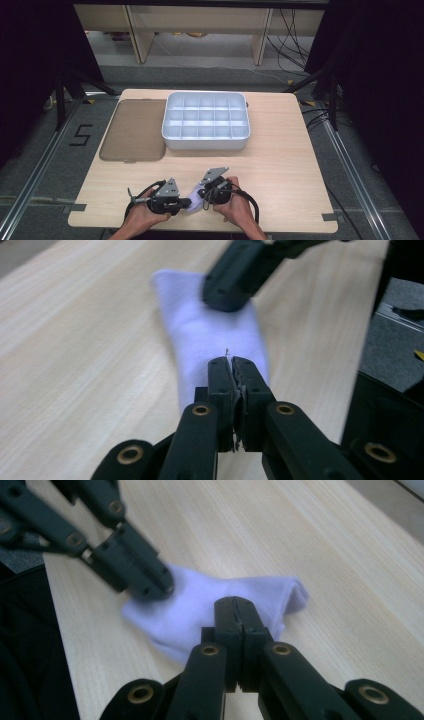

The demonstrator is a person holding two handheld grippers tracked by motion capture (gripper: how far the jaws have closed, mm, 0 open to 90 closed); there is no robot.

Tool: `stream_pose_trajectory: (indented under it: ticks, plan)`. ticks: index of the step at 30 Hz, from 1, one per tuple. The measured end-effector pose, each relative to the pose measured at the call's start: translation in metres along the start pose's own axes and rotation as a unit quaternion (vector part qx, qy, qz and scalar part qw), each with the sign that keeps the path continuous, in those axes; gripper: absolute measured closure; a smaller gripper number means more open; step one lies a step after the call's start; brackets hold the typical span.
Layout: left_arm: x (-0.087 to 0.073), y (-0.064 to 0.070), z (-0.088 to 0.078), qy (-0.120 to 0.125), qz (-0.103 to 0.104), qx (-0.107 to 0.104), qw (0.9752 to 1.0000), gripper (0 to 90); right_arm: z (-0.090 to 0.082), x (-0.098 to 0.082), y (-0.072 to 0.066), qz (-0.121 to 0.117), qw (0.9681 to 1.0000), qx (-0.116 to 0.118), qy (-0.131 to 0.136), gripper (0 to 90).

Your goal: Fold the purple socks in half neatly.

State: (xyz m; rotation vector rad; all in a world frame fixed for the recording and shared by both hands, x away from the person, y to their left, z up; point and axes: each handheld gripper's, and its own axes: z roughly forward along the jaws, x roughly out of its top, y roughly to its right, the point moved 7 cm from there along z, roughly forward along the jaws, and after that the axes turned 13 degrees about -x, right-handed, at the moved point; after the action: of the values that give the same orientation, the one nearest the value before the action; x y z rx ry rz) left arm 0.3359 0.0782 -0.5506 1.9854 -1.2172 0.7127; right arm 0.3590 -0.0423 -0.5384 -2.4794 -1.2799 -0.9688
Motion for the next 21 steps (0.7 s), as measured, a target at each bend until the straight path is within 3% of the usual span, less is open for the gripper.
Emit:
stream_pose_trajectory:
  ticks: [5,6,8,11,13,14,16,17,18,21]
  plan:
    - [0.0,-0.005,-0.002,0.0,0.008,0.003,1.0,85.7,-0.003,-0.003,-0.005,0.0,1.0,0.002,0.003,90.0]
    - [-0.001,-0.005,-0.001,0.002,-0.002,0.005,1.0,85.6,-0.003,-0.003,-0.006,-0.003,1.0,0.006,0.003,90.0]
    - [-0.001,-0.005,-0.001,-0.001,0.0,0.004,1.0,85.6,-0.004,-0.004,-0.006,-0.003,1.0,0.008,-0.001,90.0]
    - [0.0,-0.008,-0.002,-0.007,0.016,0.006,0.9998,85.4,-0.004,-0.004,-0.007,0.0,0.9998,0.018,0.004,90.0]
    - [0.0,-0.008,-0.003,-0.009,0.017,0.006,0.9998,85.4,-0.005,-0.004,-0.005,0.005,0.9999,0.008,0.005,89.9]
    - [0.0,-0.008,-0.003,-0.008,0.017,0.007,0.9998,85.4,-0.007,-0.004,-0.006,0.008,0.9999,0.015,0.0,89.4]
    - [0.0,-0.008,-0.002,-0.002,0.0,0.003,1.0,85.3,-0.009,-0.004,-0.005,0.012,0.9999,0.011,0.002,88.7]
    - [0.0,-0.009,-0.002,-0.001,0.008,-0.001,1.0,85.4,-0.008,-0.002,-0.004,0.011,0.9998,0.013,0.013,88.4]
    - [0.0,-0.009,-0.002,0.0,0.007,-0.002,1.0,85.4,-0.011,-0.003,-0.004,0.022,0.9997,0.011,0.001,88.1]
    - [0.0,-0.009,-0.002,-0.001,0.008,-0.001,1.0,85.4,-0.016,0.002,0.003,0.032,0.9992,0.002,0.023,85.9]
